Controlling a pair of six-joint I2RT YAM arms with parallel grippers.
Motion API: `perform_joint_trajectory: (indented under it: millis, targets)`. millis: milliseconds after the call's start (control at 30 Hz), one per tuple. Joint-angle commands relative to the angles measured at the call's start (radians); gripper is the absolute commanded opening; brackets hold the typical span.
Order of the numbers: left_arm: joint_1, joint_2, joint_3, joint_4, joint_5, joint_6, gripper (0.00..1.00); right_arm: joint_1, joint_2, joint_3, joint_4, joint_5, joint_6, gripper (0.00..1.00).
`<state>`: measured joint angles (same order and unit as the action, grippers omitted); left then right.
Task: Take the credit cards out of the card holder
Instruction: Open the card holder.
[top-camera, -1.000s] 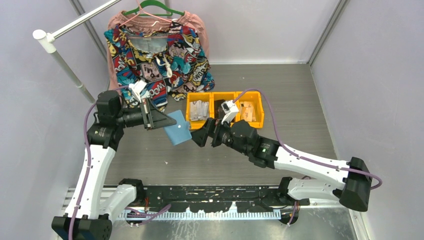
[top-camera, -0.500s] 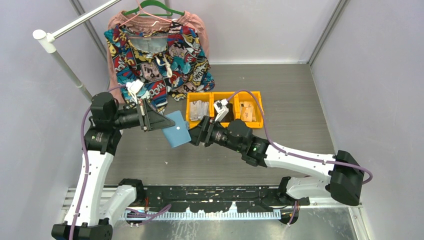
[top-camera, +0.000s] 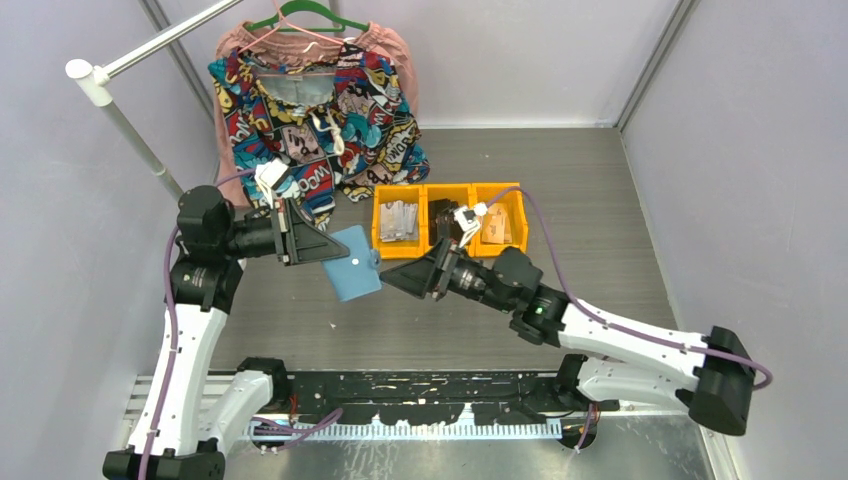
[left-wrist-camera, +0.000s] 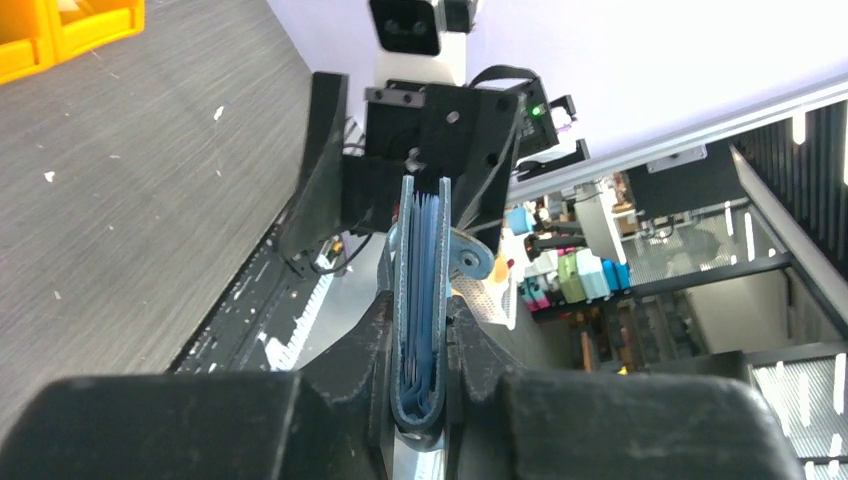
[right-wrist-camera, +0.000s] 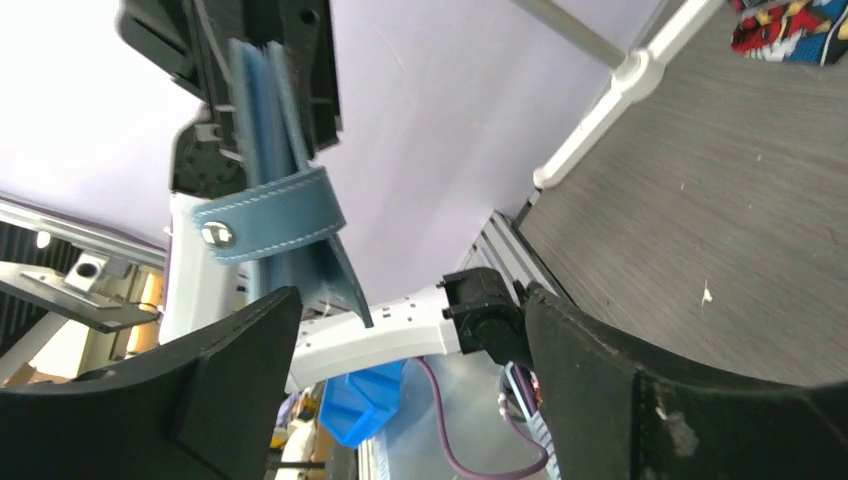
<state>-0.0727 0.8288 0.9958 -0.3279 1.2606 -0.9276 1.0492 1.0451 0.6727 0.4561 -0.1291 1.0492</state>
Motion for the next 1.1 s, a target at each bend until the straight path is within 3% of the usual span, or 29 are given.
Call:
perform_joint_trajectory:
  millis: [0, 167, 467, 667, 900, 1067]
  targets:
    - [-0.003, -0.02, 0.002, 0.091, 0.024, -0.05, 0.0, -0.005, -0.115, -0.021, 0.051, 0.04, -0.003, 0.92]
    - [-0.003, -0.031, 0.002, 0.097, 0.013, -0.059, 0.0, 0.0, -0.043, 0.048, 0.087, -0.008, -0.012, 0.99]
    - [-0.003, -0.032, -0.001, 0.099, 0.006, -0.062, 0.0, 0.065, 0.113, 0.158, 0.157, 0.031, -0.055, 0.99]
    - [-0.003, -0.03, 0.001, 0.098, 0.01, -0.062, 0.0, 0.065, 0.106, 0.119, 0.231, 0.108, -0.029, 0.89]
    - [-0.003, -0.037, 0.007, 0.1, 0.011, -0.075, 0.0, 0.066, 0.023, 0.07, 0.171, 0.309, -0.047, 0.65]
    - [-0.003, -0.049, -0.001, 0.107, 0.01, -0.082, 0.0, 0.065, 0.048, 0.088, 0.165, 0.28, -0.027, 0.53]
